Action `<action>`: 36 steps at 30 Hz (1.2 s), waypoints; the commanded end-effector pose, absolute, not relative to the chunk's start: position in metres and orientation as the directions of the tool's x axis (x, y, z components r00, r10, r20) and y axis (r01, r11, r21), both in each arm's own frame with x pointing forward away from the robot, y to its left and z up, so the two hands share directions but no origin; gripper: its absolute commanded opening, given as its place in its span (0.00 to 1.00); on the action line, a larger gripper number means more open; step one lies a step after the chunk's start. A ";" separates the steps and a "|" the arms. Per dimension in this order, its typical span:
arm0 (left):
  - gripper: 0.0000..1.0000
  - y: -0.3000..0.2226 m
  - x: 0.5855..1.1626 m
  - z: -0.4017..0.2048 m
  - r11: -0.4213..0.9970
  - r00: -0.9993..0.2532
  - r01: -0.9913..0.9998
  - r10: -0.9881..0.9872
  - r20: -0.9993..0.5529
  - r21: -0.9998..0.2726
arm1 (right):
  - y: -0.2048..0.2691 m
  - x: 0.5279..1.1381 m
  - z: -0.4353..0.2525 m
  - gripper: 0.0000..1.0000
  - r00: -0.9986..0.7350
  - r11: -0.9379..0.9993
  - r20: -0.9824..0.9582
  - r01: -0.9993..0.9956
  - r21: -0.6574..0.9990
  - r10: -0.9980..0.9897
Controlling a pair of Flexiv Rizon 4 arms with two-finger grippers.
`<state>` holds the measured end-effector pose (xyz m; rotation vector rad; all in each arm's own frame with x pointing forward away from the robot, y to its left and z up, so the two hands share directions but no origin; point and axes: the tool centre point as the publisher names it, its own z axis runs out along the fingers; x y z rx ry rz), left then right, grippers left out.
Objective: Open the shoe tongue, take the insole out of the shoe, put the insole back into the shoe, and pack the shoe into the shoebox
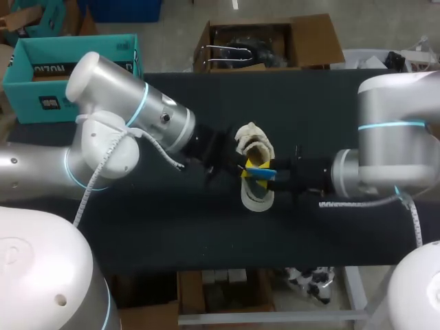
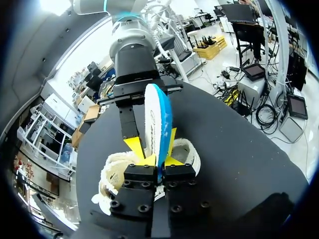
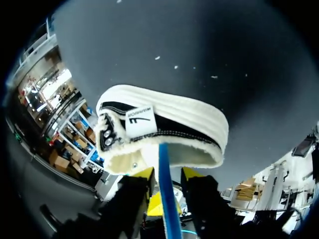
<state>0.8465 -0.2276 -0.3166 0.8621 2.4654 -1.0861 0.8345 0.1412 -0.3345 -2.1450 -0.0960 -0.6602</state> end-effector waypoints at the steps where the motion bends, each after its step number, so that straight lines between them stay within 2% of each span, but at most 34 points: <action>1: 0.00 -0.228 0.847 -0.319 0.530 -0.772 0.634 0.397 -0.497 -0.563 | 0.140 0.817 -0.317 0.14 0.847 -0.650 0.503 0.287 -0.703 -0.169; 2: 0.00 -0.228 0.846 -0.320 0.529 -0.773 0.634 0.396 -0.496 -0.565 | 0.140 0.816 -0.317 0.00 0.847 -0.651 0.504 0.287 -0.703 -0.170; 25: 0.00 -0.228 0.880 -0.341 0.584 -0.803 0.592 0.364 -0.472 -0.556 | 0.144 0.862 -0.351 0.00 0.863 -0.678 0.478 0.253 -0.690 -0.164; 27: 0.04 -0.229 0.883 -0.344 0.589 -0.811 0.581 0.361 -0.460 -0.562 | 0.143 0.864 -0.353 0.00 0.863 -0.672 0.476 0.252 -0.697 -0.170; 28: 0.11 -0.228 0.884 -0.345 0.590 -0.813 0.578 0.360 -0.457 -0.563 | 0.143 0.865 -0.355 0.00 0.863 -0.669 0.474 0.250 -0.700 -0.173; 30: 0.31 -0.227 0.883 -0.346 0.589 -0.816 0.575 0.361 -0.451 -0.568 | 0.143 0.865 -0.356 0.00 0.867 -0.667 0.467 0.243 -0.704 -0.177; 31: 0.36 -0.226 0.882 -0.345 0.586 -0.815 0.577 0.363 -0.451 -0.570 | 0.143 0.865 -0.356 0.00 0.868 -0.668 0.464 0.240 -0.705 -0.178; 36: 0.32 -0.223 0.873 -0.335 0.559 -0.799 0.599 0.373 -0.471 -0.574 | 0.141 0.861 -0.355 0.00 0.871 -0.669 0.454 0.224 -0.709 -0.189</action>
